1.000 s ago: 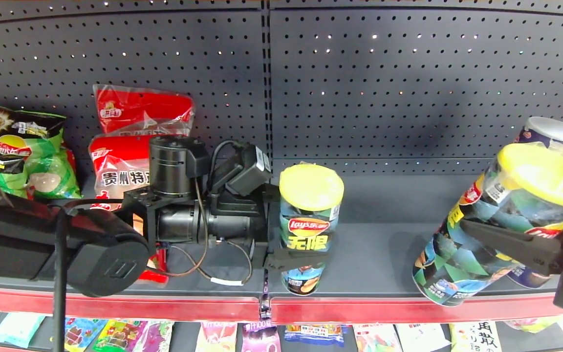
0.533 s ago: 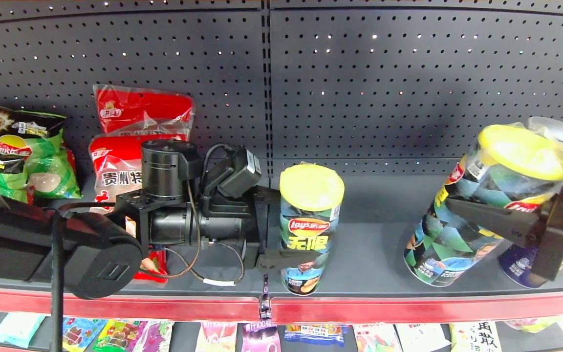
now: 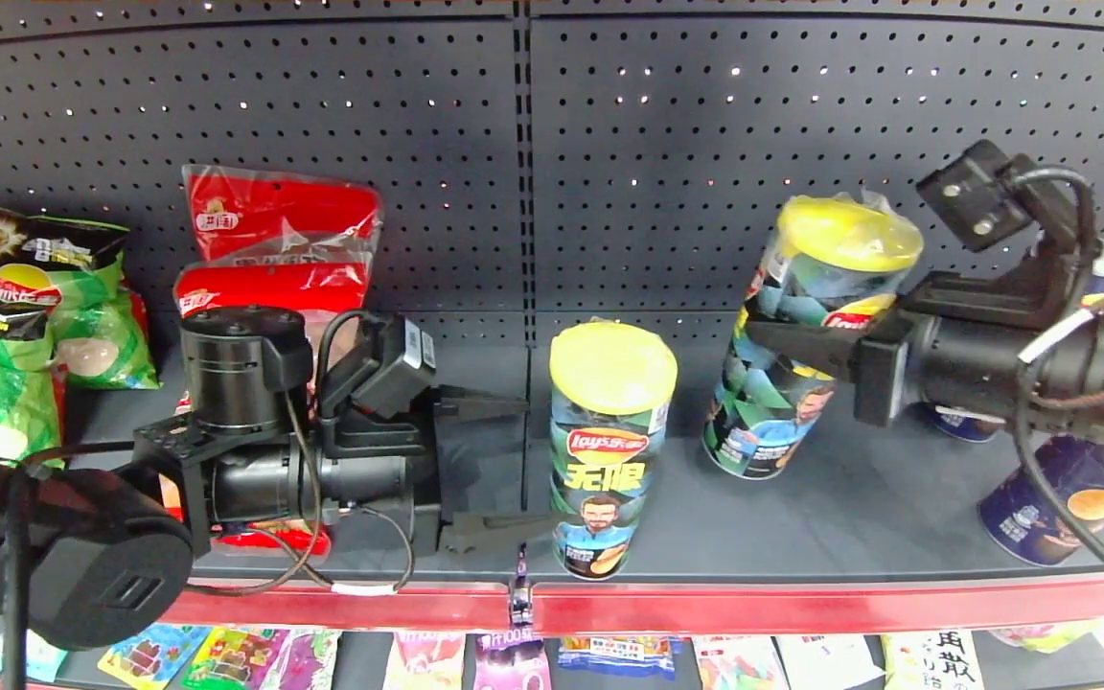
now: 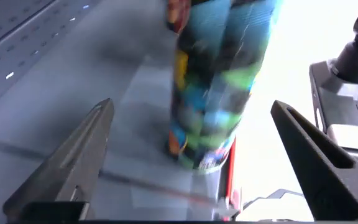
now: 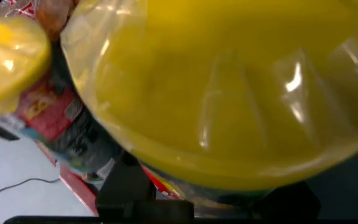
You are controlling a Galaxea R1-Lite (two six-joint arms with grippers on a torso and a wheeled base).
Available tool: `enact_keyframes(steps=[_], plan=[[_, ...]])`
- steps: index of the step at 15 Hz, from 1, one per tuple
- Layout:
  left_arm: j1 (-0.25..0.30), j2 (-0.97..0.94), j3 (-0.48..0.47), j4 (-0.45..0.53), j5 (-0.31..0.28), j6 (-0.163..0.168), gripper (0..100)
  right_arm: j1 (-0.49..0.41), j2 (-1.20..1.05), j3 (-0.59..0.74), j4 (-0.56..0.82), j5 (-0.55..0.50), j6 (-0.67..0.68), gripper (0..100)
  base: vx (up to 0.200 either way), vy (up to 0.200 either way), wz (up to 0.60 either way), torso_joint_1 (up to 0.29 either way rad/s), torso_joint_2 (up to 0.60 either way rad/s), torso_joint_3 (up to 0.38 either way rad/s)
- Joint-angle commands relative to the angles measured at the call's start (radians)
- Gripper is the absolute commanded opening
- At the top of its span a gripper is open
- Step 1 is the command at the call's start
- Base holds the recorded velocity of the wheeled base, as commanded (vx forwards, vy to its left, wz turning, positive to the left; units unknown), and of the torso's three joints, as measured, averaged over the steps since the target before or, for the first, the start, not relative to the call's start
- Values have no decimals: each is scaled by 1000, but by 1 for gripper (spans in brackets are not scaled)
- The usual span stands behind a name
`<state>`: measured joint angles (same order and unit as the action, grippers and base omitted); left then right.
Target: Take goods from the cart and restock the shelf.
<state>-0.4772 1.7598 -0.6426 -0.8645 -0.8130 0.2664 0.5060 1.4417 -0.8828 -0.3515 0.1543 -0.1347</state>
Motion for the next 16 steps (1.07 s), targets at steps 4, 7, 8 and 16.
enact_keyframes(steps=[4, 7, 8, 16], plan=[[77, -103, 100, -30, 21, -21, 100, 32, 243, -200, -17, 1, 3, 0, 0, 0, 0, 0, 0, 0], [81, -209, 185, -30, 95, -113, 100, 57, 316, -274, -17, 4, 4, 0, 0, 0, 0, 0, 0, 0], [81, -243, 204, -28, 117, -156, 100, 65, 336, -282, -17, 16, 4, 0, 0, 0, 0, 0, 0, 0], [97, -335, 313, -30, 169, -197, 100, 78, 471, -410, -15, 64, 3, 0, 0, 0, 0, 0, 0, 0]])
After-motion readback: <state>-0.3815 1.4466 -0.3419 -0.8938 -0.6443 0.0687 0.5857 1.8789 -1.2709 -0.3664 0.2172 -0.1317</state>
